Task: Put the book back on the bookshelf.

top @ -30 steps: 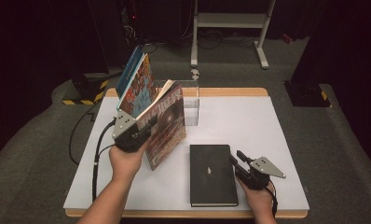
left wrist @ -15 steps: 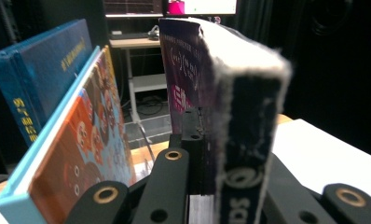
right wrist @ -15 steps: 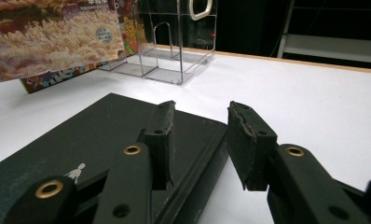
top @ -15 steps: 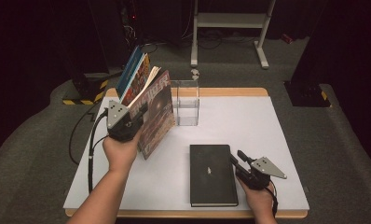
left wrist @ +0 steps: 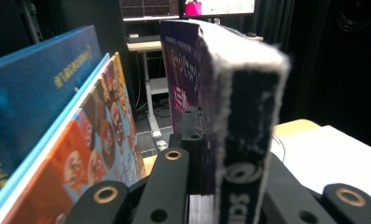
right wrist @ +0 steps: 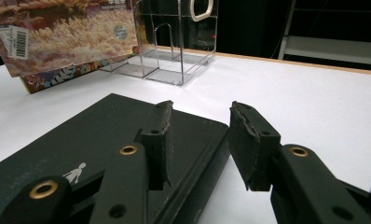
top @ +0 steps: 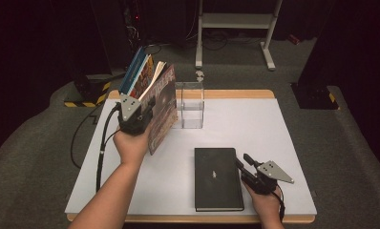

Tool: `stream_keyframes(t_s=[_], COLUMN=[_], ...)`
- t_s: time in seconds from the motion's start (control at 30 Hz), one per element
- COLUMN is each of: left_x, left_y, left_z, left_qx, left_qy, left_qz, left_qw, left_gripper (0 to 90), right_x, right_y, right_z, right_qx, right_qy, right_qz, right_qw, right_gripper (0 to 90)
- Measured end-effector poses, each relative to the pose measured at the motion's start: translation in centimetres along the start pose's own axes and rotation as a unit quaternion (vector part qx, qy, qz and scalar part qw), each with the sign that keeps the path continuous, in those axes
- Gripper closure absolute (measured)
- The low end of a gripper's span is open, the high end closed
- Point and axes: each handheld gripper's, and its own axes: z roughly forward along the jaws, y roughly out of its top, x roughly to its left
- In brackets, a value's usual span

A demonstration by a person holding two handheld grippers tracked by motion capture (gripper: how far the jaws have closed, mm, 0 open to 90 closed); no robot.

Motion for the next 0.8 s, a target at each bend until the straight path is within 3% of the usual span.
stream_keyframes(t_s=[0.8], left_x=[0.1], left_y=[-0.6], left_z=[6.5], left_qx=[-0.016], left_qy=[0.039], left_qz=[0.009], left_qw=[0.9991], left_gripper=[83.8], right_x=[-0.1], right_y=[0.0], right_z=[-0.2], right_qx=[-0.008], right_qy=[0.005], right_qz=[0.000], right_qw=[1.0000], right_gripper=[59.4])
